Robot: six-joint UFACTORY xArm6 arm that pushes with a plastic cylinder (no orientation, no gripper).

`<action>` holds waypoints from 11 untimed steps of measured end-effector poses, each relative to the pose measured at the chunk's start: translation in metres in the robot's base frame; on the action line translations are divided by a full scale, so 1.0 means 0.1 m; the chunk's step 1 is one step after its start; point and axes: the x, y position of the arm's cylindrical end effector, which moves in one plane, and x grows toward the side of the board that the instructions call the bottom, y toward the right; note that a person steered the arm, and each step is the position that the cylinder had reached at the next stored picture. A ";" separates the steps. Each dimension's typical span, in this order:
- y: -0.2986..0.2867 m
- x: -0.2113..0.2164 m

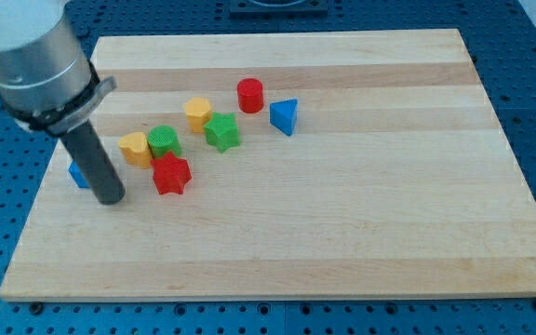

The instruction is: Move the group of blocks left

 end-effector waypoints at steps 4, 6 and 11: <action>0.92 -0.17; 0.84 -0.44; 0.28 -0.74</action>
